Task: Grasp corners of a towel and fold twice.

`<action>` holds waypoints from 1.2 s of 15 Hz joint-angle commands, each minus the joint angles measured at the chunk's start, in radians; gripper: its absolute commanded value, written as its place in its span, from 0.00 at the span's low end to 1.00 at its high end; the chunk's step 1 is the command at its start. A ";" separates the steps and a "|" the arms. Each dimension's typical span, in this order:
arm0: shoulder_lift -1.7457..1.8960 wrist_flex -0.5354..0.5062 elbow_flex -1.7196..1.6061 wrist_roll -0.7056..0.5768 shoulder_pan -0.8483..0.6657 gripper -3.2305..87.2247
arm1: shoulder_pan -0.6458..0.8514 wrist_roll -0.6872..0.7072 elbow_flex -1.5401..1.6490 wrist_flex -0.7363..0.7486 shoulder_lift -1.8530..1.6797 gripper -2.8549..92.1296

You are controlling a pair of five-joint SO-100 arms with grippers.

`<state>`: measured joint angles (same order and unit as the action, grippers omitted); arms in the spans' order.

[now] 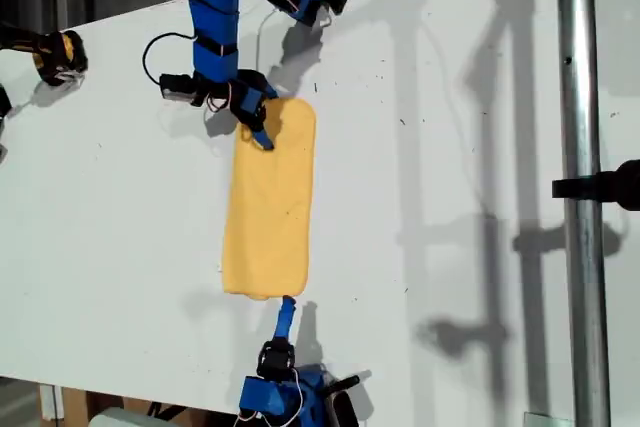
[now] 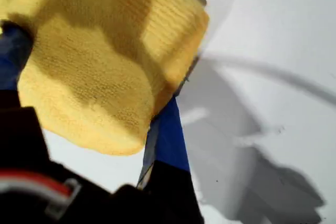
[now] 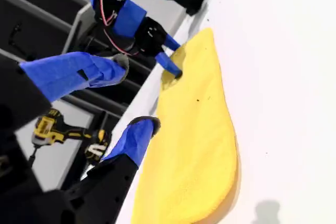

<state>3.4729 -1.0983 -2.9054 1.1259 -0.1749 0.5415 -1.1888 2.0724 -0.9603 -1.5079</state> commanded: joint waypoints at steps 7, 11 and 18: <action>0.005 -0.043 0.025 0.021 0.009 0.23 | 0.074 0.133 -0.291 -0.101 0.074 0.03; 0.005 -0.058 0.025 0.014 0.006 0.23 | 0.031 0.140 -0.163 -0.360 -0.178 0.03; 0.005 -0.061 0.018 0.000 0.015 0.23 | -0.330 -0.025 -0.351 -0.893 -0.382 0.03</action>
<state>3.4729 -1.1551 -2.9054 1.1290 -0.1657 0.2562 -1.2164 1.8469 -1.8638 -1.8300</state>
